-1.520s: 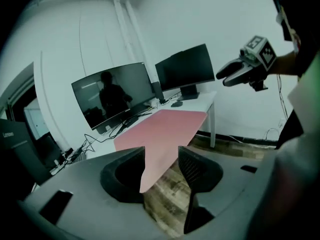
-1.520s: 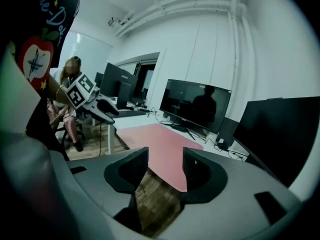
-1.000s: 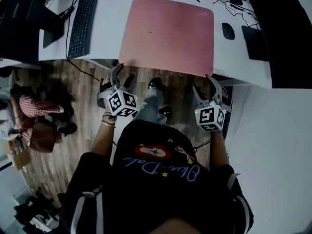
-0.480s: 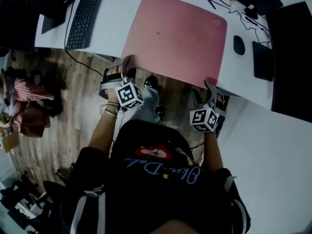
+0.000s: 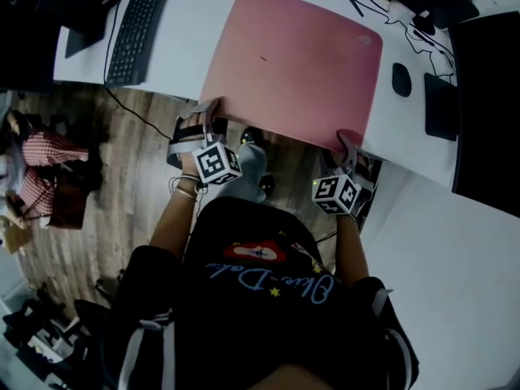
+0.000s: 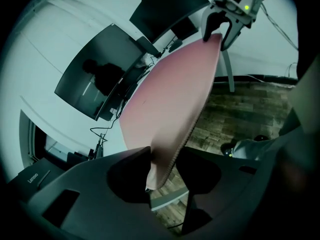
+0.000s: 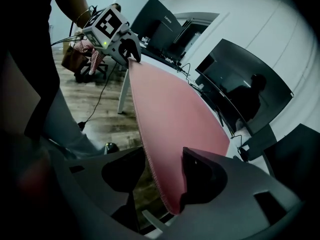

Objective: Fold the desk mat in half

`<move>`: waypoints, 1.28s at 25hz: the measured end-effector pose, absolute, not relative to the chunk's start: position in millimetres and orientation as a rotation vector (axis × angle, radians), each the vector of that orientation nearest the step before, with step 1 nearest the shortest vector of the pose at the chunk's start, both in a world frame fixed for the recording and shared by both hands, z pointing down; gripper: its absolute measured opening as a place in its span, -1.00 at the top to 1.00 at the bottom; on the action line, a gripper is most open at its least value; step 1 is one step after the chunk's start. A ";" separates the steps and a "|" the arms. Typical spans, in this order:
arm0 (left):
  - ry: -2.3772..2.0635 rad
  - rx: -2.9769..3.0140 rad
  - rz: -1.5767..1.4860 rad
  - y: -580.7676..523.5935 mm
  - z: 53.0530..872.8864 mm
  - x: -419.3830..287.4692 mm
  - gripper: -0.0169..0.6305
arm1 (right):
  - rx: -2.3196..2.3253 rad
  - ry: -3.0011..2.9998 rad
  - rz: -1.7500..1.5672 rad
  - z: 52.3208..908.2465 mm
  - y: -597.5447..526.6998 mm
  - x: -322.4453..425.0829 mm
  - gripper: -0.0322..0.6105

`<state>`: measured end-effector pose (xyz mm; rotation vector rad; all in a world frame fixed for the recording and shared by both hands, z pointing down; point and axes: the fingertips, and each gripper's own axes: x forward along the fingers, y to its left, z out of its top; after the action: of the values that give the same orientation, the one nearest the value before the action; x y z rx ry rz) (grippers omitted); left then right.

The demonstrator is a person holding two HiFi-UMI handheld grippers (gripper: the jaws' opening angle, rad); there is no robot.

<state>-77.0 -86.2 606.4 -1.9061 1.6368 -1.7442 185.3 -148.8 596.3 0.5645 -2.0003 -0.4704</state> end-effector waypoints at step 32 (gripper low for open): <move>1.816 -1.962 -1.420 -205.0 491.2 -103.2 0.89 | 0.746 -2.113 -0.579 486.7 -261.9 160.3 0.86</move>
<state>-103.2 -205.0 491.2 -1.9621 1.8160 -1.4196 160.3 -261.9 486.7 0.7463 -2.1133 -0.5790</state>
